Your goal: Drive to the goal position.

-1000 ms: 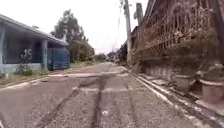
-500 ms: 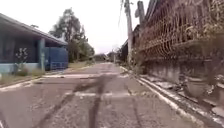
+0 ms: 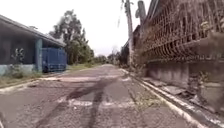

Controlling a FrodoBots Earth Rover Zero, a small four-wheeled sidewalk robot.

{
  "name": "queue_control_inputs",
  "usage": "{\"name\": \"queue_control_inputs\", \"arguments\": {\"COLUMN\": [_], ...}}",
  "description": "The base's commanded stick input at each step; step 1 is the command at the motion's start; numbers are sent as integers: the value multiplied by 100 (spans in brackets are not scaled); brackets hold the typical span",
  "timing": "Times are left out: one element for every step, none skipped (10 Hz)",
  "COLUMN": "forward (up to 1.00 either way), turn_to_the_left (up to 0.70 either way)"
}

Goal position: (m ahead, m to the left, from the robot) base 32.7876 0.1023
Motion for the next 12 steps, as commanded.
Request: {"name": "queue_control_inputs", "arguments": {"forward": [70, 70, 70, 70, 70, 70, 70, 70, 70, 70, 70, 70], "turn_to_the_left": [0, 0, 0, 0, 0, 0, 0, 0, 0, 0, 0, 0]}}
